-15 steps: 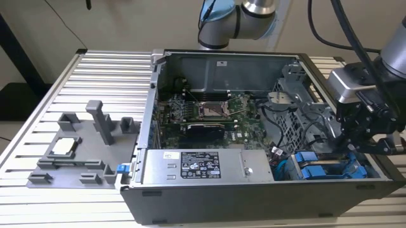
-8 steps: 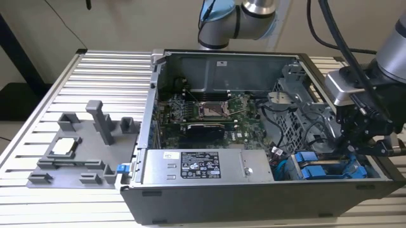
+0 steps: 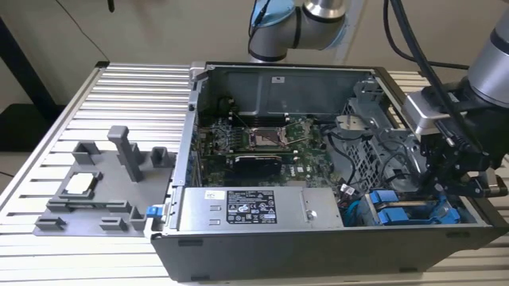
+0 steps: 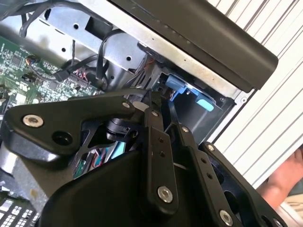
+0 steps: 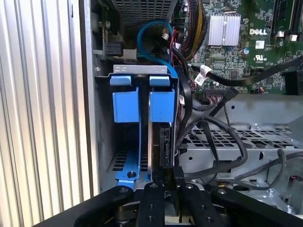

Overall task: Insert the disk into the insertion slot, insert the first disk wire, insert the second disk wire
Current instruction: 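Insert the first disk wire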

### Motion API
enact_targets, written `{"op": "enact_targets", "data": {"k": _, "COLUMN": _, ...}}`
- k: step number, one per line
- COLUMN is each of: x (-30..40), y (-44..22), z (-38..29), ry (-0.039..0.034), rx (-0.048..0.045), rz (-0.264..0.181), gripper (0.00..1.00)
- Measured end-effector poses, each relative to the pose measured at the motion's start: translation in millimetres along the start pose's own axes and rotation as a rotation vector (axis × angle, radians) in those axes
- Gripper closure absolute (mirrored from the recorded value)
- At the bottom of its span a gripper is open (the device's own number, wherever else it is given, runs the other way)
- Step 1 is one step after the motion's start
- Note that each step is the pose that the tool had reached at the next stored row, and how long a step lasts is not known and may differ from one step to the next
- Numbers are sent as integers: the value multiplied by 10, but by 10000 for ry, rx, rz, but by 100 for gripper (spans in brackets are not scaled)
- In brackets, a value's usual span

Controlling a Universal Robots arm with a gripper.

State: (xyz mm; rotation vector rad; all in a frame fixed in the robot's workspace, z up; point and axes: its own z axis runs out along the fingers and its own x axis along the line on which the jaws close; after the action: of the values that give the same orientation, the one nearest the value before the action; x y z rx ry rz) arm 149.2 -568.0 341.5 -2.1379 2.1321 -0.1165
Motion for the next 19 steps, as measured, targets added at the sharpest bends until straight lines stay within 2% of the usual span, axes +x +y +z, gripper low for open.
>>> {"op": "enact_targets", "data": {"k": 19, "x": -24, "y": 47, "z": 39, "ry": 31, "rx": 148, "rz": 164, "gripper": 81}}
